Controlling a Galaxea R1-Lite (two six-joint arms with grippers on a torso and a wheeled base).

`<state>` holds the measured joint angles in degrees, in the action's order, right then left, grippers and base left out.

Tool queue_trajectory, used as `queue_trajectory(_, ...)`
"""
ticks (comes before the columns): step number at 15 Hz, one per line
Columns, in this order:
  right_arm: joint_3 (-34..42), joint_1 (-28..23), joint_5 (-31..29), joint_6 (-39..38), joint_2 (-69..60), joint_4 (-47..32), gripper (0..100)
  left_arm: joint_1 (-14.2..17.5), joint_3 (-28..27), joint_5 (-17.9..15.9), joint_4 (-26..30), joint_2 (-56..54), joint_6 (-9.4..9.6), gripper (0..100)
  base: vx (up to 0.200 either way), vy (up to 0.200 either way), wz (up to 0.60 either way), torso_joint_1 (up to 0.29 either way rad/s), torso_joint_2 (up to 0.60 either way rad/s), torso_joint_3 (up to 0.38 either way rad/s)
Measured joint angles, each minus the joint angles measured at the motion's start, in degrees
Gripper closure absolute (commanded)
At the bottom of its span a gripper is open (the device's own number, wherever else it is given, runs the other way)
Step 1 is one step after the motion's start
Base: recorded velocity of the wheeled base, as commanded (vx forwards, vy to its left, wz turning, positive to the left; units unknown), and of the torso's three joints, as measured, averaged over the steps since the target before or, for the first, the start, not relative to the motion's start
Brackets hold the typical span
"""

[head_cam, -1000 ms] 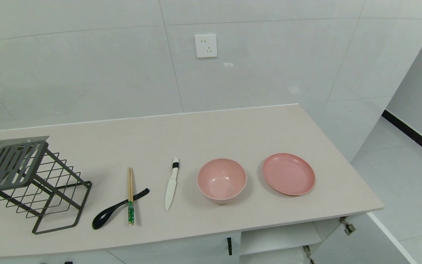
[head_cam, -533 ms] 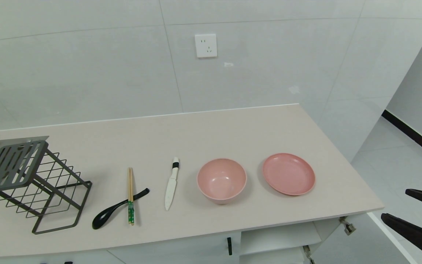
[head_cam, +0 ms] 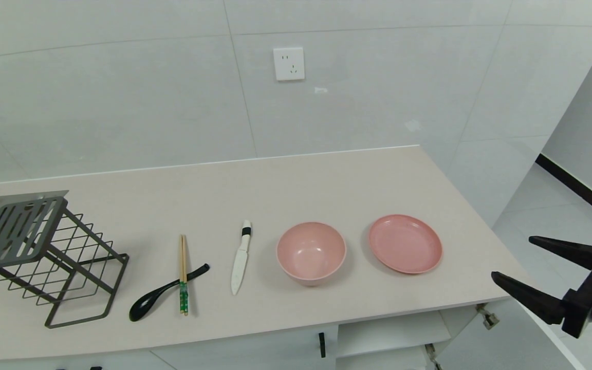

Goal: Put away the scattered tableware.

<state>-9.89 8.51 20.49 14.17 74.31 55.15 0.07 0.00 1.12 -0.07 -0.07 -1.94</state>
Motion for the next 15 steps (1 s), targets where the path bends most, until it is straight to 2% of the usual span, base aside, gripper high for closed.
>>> queue_trajectory(4,1.95,-0.2,0.11,1.97,9.09,6.08,0,0.0,0.0,0.0,0.0,0.0,-0.05,0,0.0,0.0,0.0,0.0,0.0,0.0)
queue_trajectory(8,2.28,-0.38,0.09,2.74,14.6,7.5,0,0.0,0.0,0.07,0.0,0.0,-0.05,0,0.0,0.0,0.0,0.0,0.0,0.0)
queue_trajectory(15,-8.22,-1.51,-0.02,0.34,26.37,7.69,0,0.0,0.0,0.43,0.0,0.0,-0.38,0,0.0,0.0,0.0,0.0,0.0,0.0)
